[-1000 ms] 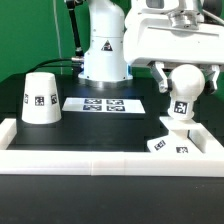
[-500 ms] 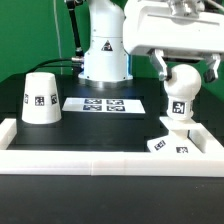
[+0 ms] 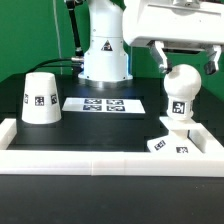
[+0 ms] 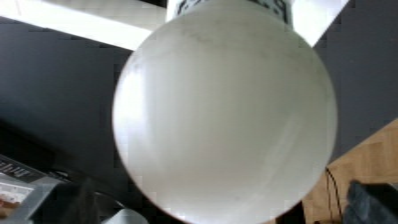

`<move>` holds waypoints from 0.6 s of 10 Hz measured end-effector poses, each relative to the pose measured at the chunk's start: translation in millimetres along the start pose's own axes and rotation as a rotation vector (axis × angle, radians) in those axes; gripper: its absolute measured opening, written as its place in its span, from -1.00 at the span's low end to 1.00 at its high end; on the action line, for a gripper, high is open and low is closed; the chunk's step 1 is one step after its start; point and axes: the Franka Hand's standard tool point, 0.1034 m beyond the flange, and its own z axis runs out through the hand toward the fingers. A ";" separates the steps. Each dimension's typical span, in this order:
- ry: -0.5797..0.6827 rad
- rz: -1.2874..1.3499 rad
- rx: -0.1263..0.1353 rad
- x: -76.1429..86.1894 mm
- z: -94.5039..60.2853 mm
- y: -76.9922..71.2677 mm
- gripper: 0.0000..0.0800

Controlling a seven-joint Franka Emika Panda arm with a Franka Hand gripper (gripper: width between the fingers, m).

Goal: Assemble lamp

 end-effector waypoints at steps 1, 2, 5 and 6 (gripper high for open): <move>-0.031 0.001 0.001 -8.9 6.1 5.9 0.75; -0.140 0.004 0.037 -14.0 9.1 3.0 0.75; -0.331 0.009 0.098 -15.5 11.7 1.6 0.75; -0.422 0.012 0.120 -18.6 11.3 -1.3 0.75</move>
Offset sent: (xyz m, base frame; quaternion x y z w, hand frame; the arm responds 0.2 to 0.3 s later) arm 0.0063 -0.0127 -0.0089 0.0042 -0.1850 -0.0270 0.9824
